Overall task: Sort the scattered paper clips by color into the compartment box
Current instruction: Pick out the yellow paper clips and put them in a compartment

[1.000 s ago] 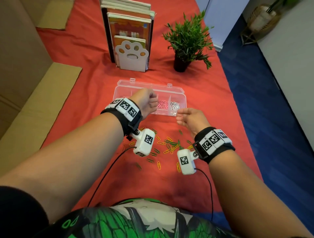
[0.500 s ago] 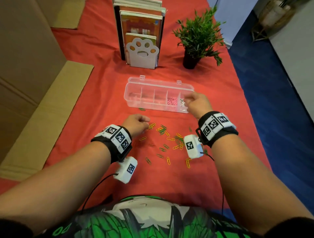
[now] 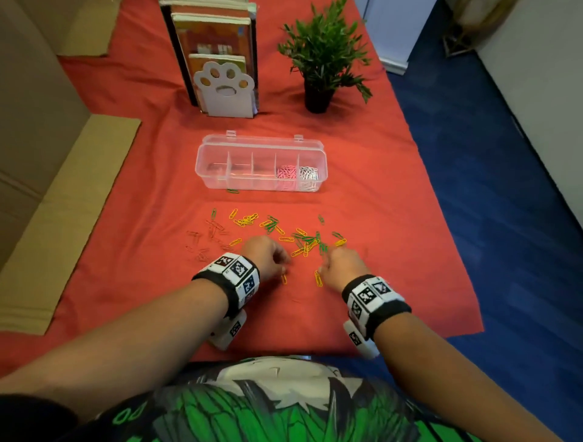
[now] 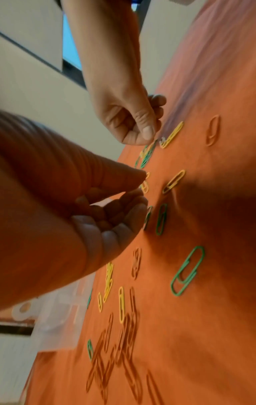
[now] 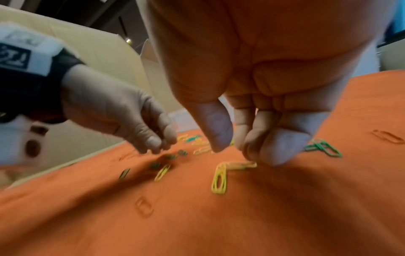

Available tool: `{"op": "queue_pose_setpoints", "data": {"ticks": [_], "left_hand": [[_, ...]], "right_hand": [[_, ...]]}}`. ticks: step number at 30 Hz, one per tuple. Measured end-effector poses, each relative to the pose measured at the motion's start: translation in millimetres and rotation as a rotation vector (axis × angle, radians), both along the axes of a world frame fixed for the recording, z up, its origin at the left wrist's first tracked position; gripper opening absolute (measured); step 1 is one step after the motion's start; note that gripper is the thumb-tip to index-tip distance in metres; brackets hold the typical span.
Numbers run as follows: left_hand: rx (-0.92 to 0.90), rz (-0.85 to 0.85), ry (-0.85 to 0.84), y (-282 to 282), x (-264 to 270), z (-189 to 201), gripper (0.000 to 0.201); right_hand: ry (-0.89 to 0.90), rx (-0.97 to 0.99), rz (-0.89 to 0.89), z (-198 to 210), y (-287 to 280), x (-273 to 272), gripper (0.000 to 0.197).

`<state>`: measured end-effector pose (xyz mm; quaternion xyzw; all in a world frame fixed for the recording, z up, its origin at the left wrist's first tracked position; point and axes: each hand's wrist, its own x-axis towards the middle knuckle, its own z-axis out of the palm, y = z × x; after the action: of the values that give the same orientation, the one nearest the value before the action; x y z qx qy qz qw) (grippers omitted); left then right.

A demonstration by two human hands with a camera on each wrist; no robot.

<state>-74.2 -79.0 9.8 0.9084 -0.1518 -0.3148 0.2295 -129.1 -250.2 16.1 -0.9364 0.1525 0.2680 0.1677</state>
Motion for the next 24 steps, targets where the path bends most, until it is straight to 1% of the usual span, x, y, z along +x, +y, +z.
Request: {"op": "queue_pose_setpoints", "data": {"ticks": [3,7,11,15,17,19,20,21,23,24], "left_hand": [[0.055,-0.092,-0.050,-11.1,-13.4,-3.4,0.034],[0.124,-0.142,-0.174,-15.6,-29.3,-10.4,0.027],[0.139,-0.137,-0.225,-14.9,-36.9,-18.9,0.022],[0.170,-0.127,-0.248,-16.1,-39.1,-24.4,0.024],[0.127,-0.064,-0.264,-17.6,-38.6,-24.8,0.023],[0.055,0.073,-0.256,-18.1,-35.4,-23.7,0.020],[0.011,0.158,-0.226,-17.6,-32.7,-23.7,0.019],[-0.037,0.237,-0.174,-17.5,-30.4,-23.1,0.017],[-0.171,0.378,-0.014,-17.4,-23.9,-23.0,0.016],[-0.250,0.456,0.079,-17.1,-19.9,-22.1,0.020]], "right_hand": [[-0.040,0.002,0.025,-6.9,-0.5,-11.5,0.037],[-0.082,0.001,0.132,-17.8,-0.6,-21.4,0.043],[-0.128,-0.023,0.219,-28.1,-1.6,-26.8,0.030],[-0.135,0.025,0.210,-30.7,-17.5,-26.6,0.025],[-0.177,0.048,0.184,-31.8,-24.7,-23.6,0.022],[-0.218,0.064,0.178,-31.9,-27.1,-19.9,0.022],[-0.241,0.068,0.182,-31.8,-26.1,-18.0,0.023],[-0.262,0.071,0.186,-32.6,-23.5,-15.7,0.024],[-0.295,0.068,0.201,-33.5,-15.7,-12.3,0.026],[-0.303,0.058,0.219,-34.4,-10.8,-11.1,0.026]]}}
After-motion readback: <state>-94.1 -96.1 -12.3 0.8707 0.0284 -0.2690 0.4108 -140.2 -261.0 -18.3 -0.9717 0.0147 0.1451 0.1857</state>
